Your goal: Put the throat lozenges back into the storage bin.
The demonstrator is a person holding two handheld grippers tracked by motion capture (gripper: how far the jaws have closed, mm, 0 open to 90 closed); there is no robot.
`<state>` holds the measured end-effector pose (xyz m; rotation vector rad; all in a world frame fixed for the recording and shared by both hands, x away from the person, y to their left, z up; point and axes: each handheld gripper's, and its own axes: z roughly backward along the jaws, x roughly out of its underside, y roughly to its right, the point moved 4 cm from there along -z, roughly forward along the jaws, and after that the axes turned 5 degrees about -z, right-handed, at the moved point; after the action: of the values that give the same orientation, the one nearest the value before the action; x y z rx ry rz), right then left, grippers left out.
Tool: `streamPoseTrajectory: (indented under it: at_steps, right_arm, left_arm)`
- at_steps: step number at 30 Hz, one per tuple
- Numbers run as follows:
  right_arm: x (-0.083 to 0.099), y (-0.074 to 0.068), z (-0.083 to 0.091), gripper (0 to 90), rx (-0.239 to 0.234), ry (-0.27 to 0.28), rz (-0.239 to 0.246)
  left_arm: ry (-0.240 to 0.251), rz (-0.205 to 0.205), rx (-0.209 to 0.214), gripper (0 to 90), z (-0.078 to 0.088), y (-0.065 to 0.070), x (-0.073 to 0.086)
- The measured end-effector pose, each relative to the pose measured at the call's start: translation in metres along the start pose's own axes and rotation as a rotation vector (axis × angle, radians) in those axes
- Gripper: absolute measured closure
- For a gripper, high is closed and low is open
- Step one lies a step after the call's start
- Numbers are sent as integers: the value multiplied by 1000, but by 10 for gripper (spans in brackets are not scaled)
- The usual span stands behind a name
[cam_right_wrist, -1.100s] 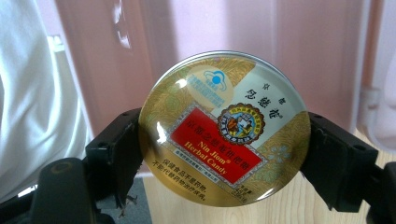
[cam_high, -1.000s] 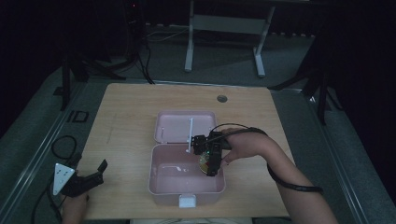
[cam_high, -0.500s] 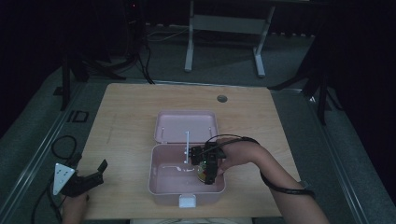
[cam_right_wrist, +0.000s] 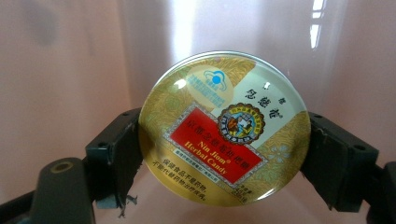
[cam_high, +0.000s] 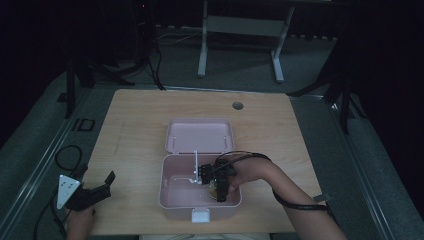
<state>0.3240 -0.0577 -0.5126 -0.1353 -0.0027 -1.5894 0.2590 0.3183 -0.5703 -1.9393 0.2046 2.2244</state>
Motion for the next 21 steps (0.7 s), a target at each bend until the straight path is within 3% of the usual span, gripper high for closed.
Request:
streamPoseTrajectory:
  at_steps: [8,12,21]
  right_arm:
    - [-3,1,-16,199,-12,-56,-19]
    - [-4,-1,-25,197,-20,-93,-7]
    - [-2,-3,-24,165,-64,-93,5]
  left_arm:
    - [0,0,1,3,0,0,0]
    - [0,-1,2,3,0,0,0]
    - [-3,4,9,4,0,0,0]
